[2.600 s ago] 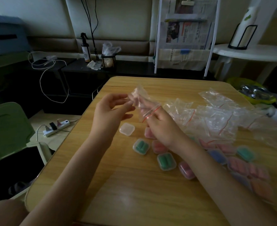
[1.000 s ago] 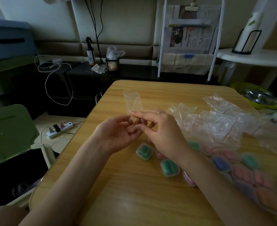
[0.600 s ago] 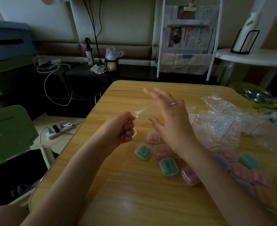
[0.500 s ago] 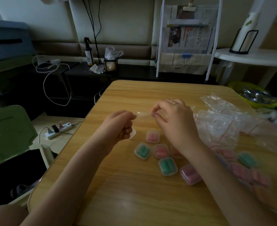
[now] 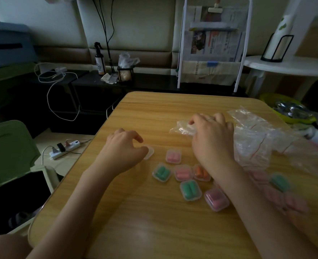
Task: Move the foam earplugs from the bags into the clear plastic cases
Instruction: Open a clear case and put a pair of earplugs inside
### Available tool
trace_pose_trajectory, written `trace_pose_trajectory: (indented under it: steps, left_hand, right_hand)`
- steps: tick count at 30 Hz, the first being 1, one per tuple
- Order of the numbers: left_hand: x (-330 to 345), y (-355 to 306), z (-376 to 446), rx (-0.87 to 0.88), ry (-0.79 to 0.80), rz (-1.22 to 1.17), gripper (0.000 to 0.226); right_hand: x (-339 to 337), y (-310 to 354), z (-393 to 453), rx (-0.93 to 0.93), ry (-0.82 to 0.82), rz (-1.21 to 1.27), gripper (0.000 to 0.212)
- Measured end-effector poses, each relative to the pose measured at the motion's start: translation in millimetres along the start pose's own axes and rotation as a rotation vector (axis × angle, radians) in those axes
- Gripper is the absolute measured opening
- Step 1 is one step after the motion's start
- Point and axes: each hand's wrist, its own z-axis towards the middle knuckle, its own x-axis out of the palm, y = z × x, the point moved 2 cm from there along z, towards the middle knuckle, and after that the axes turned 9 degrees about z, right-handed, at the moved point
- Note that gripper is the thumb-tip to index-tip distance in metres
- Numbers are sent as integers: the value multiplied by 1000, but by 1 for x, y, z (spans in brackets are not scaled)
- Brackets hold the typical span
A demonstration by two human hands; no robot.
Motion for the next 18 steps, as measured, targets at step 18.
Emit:
trace_pose_trajectory:
  steps: [18]
  left_hand:
    - [-4, 2, 4, 237, 15, -85, 36]
  right_hand:
    - [21, 36, -19, -118, 458, 612, 41]
